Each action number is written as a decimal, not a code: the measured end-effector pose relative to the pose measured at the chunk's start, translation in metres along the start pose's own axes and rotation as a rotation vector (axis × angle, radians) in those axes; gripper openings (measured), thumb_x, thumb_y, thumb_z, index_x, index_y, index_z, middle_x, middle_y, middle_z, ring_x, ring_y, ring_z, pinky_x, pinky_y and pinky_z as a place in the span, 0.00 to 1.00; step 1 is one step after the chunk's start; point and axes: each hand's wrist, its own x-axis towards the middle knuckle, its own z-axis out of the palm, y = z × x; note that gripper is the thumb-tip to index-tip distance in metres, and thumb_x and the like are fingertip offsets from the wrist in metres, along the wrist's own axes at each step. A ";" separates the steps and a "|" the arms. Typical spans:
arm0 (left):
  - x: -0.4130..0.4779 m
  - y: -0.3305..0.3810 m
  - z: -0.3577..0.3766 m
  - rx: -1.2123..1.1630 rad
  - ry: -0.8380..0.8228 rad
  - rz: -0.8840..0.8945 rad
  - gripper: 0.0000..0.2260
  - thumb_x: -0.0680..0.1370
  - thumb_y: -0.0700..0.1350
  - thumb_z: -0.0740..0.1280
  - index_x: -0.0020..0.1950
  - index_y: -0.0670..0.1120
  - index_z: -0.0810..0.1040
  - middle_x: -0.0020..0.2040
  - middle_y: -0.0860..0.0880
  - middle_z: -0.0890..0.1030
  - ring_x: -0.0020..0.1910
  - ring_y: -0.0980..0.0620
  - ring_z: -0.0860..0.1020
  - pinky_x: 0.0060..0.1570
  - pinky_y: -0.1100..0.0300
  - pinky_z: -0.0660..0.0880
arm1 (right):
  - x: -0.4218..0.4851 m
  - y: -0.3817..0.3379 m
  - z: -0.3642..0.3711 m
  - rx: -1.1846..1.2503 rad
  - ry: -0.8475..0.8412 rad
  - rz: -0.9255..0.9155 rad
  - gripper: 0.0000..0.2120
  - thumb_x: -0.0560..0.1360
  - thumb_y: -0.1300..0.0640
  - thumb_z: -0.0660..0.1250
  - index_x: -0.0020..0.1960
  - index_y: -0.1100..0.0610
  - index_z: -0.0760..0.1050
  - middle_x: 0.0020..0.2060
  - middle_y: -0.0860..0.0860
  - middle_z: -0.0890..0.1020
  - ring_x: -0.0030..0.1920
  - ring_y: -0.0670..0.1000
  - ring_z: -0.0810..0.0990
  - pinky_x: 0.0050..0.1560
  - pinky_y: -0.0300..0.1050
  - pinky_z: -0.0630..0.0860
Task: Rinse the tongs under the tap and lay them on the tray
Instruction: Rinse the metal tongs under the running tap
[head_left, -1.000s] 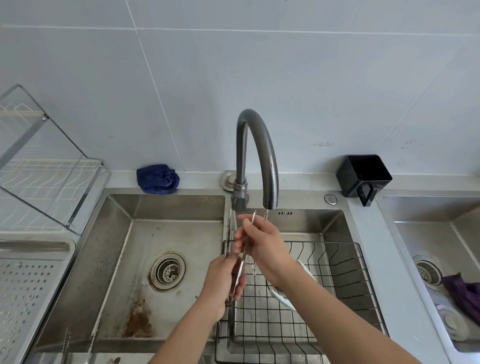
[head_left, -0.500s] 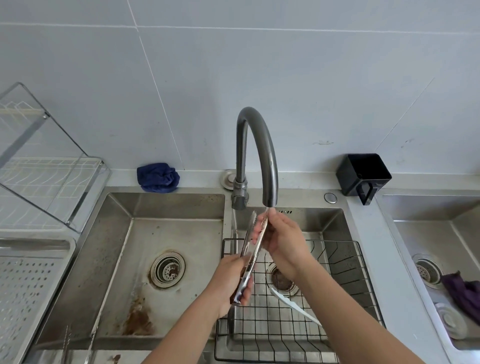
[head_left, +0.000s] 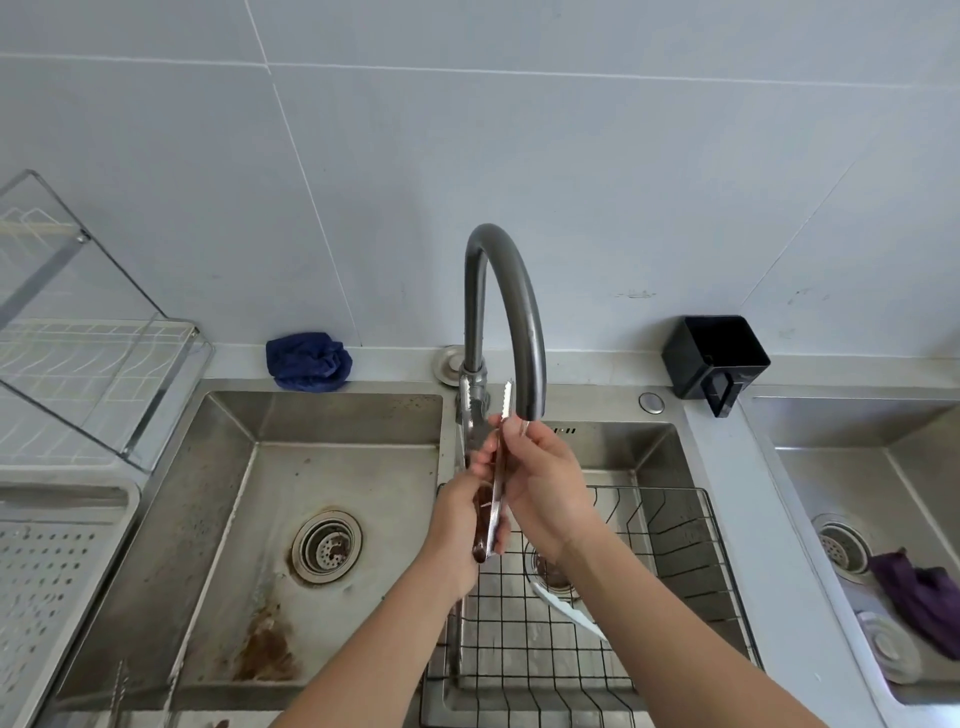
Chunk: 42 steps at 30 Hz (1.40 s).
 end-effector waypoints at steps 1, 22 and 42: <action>0.000 0.001 -0.002 -0.045 -0.009 0.004 0.15 0.80 0.55 0.65 0.47 0.43 0.79 0.31 0.45 0.76 0.22 0.49 0.72 0.20 0.61 0.65 | -0.002 0.003 -0.002 -0.184 0.029 -0.046 0.06 0.78 0.59 0.69 0.53 0.60 0.78 0.38 0.54 0.82 0.39 0.54 0.82 0.44 0.47 0.82; -0.027 -0.009 0.002 0.300 -0.083 0.230 0.10 0.77 0.61 0.69 0.56 0.62 0.85 0.45 0.51 0.86 0.35 0.57 0.81 0.29 0.57 0.77 | -0.012 0.016 -0.042 -0.744 0.266 -0.113 0.05 0.70 0.60 0.71 0.45 0.56 0.78 0.36 0.59 0.82 0.32 0.51 0.81 0.33 0.49 0.81; -0.052 -0.034 -0.049 0.742 0.219 0.487 0.19 0.79 0.62 0.63 0.40 0.49 0.81 0.35 0.52 0.72 0.31 0.58 0.72 0.34 0.62 0.69 | 0.008 0.028 -0.017 -0.640 0.314 0.066 0.11 0.84 0.57 0.62 0.47 0.59 0.79 0.30 0.54 0.83 0.30 0.57 0.85 0.32 0.54 0.85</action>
